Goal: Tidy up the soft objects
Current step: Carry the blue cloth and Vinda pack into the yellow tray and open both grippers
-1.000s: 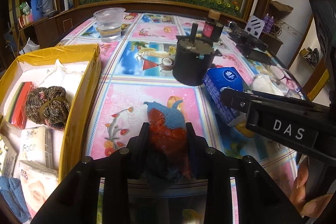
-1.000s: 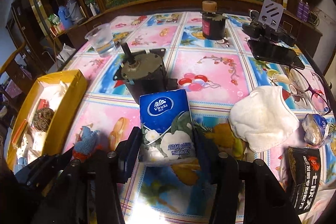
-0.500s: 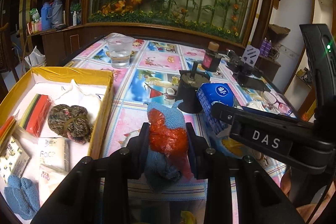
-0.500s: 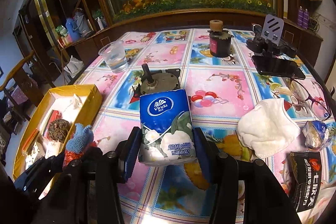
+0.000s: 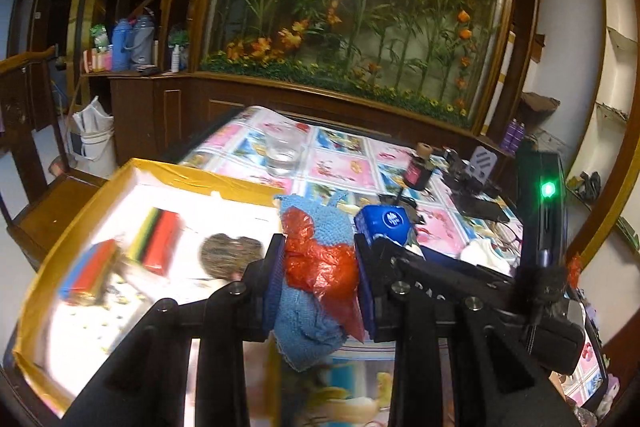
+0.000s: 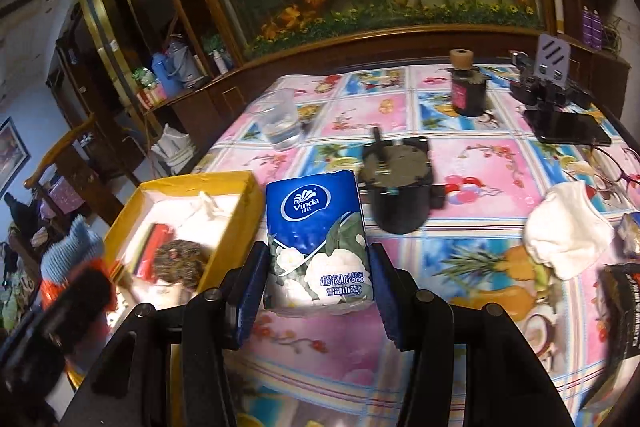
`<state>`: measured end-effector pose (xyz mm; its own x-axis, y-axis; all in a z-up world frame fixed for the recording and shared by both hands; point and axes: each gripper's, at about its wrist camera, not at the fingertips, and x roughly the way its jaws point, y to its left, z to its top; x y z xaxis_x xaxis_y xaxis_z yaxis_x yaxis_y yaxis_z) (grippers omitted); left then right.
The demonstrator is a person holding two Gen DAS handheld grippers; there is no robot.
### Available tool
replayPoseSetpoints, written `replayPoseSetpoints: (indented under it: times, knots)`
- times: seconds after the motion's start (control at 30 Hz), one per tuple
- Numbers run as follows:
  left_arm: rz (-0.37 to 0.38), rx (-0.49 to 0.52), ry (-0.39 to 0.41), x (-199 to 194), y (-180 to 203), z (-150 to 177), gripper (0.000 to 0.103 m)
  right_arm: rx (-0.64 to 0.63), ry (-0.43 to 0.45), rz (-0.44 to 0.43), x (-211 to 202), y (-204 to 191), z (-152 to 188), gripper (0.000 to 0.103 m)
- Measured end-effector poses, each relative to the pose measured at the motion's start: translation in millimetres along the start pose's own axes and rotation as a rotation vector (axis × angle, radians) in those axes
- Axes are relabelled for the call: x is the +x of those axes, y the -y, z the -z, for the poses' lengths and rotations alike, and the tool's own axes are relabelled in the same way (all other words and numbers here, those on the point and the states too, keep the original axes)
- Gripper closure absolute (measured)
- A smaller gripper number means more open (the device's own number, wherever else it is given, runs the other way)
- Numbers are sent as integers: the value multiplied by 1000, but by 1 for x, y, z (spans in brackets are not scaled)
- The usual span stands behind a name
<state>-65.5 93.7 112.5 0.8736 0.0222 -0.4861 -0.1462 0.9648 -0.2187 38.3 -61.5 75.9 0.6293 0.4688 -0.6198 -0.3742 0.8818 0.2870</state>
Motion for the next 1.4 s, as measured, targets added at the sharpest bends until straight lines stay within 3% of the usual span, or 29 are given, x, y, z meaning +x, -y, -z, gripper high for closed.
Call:
replayPoseSetpoints:
  times: [0.3, 0.53, 1.03, 1.17, 1.4]
  knots:
    - [-124, -124, -29, -14, -85, 5, 72, -172, -9, -143, -2, -75, 30, 48]
    - [-212, -184, -85, -12, -135, 21, 72, -270, -77, -275, 4, -116, 56, 48]
    - [-260, -190, -164, -1, -158, 39, 71, -436, -177, -373, 12, -149, 85, 46]
    - [-254, -202, -167, -3, -160, 39, 54, -474, -204, -406, 10, -155, 89, 39]
    - [-251, -210, -137, -10, -159, 32, 50, -417, -160, -429, 2, -144, 79, 28]
